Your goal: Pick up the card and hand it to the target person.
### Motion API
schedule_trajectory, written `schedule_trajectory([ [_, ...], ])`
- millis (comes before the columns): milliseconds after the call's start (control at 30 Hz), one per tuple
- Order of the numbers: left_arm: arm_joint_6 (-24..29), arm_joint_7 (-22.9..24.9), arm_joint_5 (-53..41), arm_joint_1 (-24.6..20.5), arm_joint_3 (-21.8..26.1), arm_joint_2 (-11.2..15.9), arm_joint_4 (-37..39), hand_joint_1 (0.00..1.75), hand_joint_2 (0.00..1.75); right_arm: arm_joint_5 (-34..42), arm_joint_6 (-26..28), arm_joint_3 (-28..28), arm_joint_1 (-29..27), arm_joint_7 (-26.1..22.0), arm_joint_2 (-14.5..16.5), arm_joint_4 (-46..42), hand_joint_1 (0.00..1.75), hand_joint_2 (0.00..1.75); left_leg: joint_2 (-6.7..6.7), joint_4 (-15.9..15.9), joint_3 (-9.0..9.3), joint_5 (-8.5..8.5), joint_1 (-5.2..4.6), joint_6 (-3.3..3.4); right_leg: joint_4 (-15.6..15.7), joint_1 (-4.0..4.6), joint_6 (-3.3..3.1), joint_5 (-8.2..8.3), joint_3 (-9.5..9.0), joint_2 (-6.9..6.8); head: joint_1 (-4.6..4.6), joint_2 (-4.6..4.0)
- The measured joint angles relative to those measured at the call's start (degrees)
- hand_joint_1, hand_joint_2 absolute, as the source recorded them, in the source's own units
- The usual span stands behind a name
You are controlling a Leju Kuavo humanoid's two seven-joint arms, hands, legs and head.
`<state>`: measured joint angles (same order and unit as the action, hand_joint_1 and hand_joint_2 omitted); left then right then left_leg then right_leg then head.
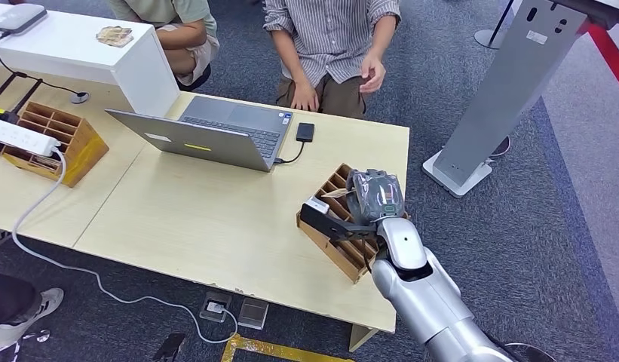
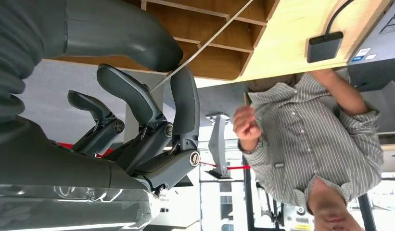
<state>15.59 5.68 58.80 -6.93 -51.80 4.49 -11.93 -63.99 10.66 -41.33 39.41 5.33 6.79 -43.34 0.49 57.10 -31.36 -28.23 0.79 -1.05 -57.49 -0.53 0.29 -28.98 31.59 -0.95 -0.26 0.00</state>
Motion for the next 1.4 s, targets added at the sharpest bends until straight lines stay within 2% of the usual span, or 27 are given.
schedule_trajectory([
  [400,0.1,-0.1,0.0,0.0,0.0,0.2,0.0,0.0,1.75,0.4,0.3,0.0,-0.2,-0.1,0.0,-2.5,1.75,1.75,0.0,0.0,0.01,0.0,0.0,0.0,0.0,0.0,0.0,0.0,0.01,0.0,-0.01,0.0],
  [567,-0.1,-0.5,0.0,0.0,0.0,0.3,0.0,0.0,1.75,0.1,0.6,0.4,-0.3,1.8,-0.6,-5.5,1.75,1.75,0.01,0.0,0.01,0.0,0.0,0.0,0.0,0.0,0.0,0.0,0.02,0.0,-0.01,0.0],
  [667,-0.6,-1.2,-0.5,0.1,0.0,0.4,0.0,0.0,1.75,-0.7,0.6,1.8,-0.2,4.1,-2.1,-10.0,1.75,1.75,0.0,0.0,0.01,0.0,-0.01,0.0,0.0,-0.01,0.0,0.0,0.02,0.0,-0.01,0.0],
  [833,-2.2,-2.5,-2.0,0.3,0.0,0.8,0.0,0.0,1.75,-3.5,0.6,6.7,0.3,8.1,-6.3,-18.8,1.75,1.75,0.0,0.0,0.01,0.0,-0.02,0.0,0.0,-0.02,0.01,0.01,0.02,0.0,0.0,0.0],
  [1100,-3.8,-3.6,-3.4,0.4,-0.1,1.5,0.0,0.0,1.75,-6.3,0.8,13.2,-0.8,10.0,-11.3,-26.9,1.75,1.75,0.07,0.0,0.04,0.0,-0.02,0.0,0.0,-0.01,0.01,0.01,0.03,0.05,-0.01,0.0],
  [1133,-3.9,-3.7,-3.5,0.3,-0.1,1.6,0.0,0.0,1.75,-6.6,0.9,13.8,-1.0,10.1,-11.7,-27.5,1.56,1.75,0.08,0.0,0.04,0.0,-0.01,0.0,0.0,-0.01,0.01,0.01,0.03,0.05,-0.01,0.0],
  [1233,-4.1,-4.0,-3.6,0.3,-0.2,1.6,0.0,0.0,1.75,-7.3,0.7,15.0,-1.6,10.0,-12.5,-28.5,0.25,1.75,0.06,0.0,0.02,0.0,-0.01,0.0,0.0,0.0,0.01,0.01,0.02,0.03,0.0,0.0],
  [1267,-4.2,-4.0,-3.6,0.3,-0.3,1.6,0.0,0.0,1.75,-7.4,0.5,15.3,-1.8,9.7,-12.7,-28.6,0.0,1.75,0.06,0.0,0.02,0.0,-0.01,0.0,0.0,-0.01,0.01,0.01,0.02,0.03,-0.01,0.0],
  [1400,-4.0,-4.1,-3.3,0.3,-0.3,1.7,0.0,0.0,1.75,-6.6,-0.5,15.8,-2.6,7.8,-12.9,-28.8,0.0,1.75,0.06,0.0,0.0,0.0,-0.01,0.0,0.0,-0.01,0.01,0.01,0.02,0.03,-0.01,0.0],
])
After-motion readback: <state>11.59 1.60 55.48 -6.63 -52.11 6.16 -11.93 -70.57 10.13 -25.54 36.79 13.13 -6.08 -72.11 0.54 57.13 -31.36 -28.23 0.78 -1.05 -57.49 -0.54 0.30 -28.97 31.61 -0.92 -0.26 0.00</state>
